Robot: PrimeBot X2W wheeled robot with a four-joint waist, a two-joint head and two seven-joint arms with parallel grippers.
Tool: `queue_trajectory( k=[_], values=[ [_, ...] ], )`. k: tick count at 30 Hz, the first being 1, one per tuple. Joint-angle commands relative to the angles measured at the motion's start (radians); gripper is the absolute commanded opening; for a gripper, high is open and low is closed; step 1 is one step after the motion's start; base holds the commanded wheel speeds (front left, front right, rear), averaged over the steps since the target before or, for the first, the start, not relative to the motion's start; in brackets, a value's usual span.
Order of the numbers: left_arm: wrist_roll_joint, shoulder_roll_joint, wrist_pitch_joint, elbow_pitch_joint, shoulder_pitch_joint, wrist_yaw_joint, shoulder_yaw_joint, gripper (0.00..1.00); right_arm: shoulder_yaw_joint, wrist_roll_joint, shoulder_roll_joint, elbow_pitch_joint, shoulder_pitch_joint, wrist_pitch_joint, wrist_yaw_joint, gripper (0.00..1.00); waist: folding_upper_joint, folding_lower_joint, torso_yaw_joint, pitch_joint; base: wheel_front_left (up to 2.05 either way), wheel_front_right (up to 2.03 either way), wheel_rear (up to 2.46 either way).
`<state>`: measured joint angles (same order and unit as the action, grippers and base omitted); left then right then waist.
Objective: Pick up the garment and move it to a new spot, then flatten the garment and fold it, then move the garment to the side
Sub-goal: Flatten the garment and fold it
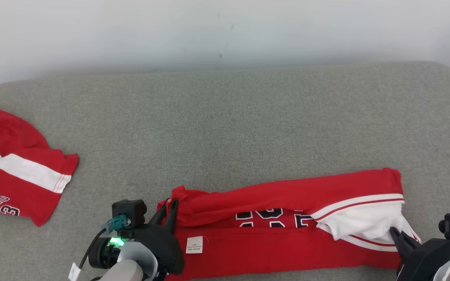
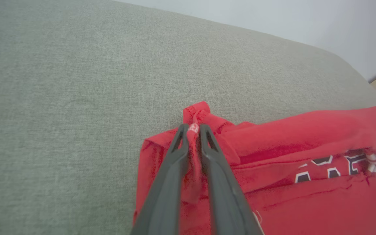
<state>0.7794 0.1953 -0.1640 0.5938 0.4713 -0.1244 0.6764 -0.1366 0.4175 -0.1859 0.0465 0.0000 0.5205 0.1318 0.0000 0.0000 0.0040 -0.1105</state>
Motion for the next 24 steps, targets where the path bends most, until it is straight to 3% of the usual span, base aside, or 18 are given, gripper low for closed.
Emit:
queue_trajectory(
  k=[1, 11, 17, 24],
  values=[
    [0.003, 0.001, -0.019, -0.001, -0.017, -0.007, -0.006, 1.0, -0.007, -0.008, 0.01, 0.001, 0.009, -0.006, -0.002, 1.0, 0.0, 0.0, 0.001, 0.006, 0.0, 0.0, 0.0],
    [-0.027, 0.013, -0.1, -0.07, -0.096, 0.008, -0.099, 1.0, -0.01, -0.02, 0.028, 0.012, 0.005, -0.026, -0.002, 1.0, 0.0, 0.0, 0.011, 0.052, 0.0, 0.0, 0.0],
    [-0.177, 0.014, -0.1, -0.256, -0.224, 0.021, -0.284, 1.0, -0.02, -0.022, 0.03, 0.021, 0.0, -0.017, -0.002, 1.0, 0.0, 0.0, 0.027, 0.089, 0.0, 0.0, 0.0],
    [-0.324, -0.027, -0.1, -0.393, -0.381, 0.073, -0.466, 1.0, -0.033, -0.021, 0.028, 0.043, -0.022, -0.014, -0.002, 1.0, 0.0, 0.0, 0.04, 0.111, 0.0, 0.0, 0.0]
  ],
)
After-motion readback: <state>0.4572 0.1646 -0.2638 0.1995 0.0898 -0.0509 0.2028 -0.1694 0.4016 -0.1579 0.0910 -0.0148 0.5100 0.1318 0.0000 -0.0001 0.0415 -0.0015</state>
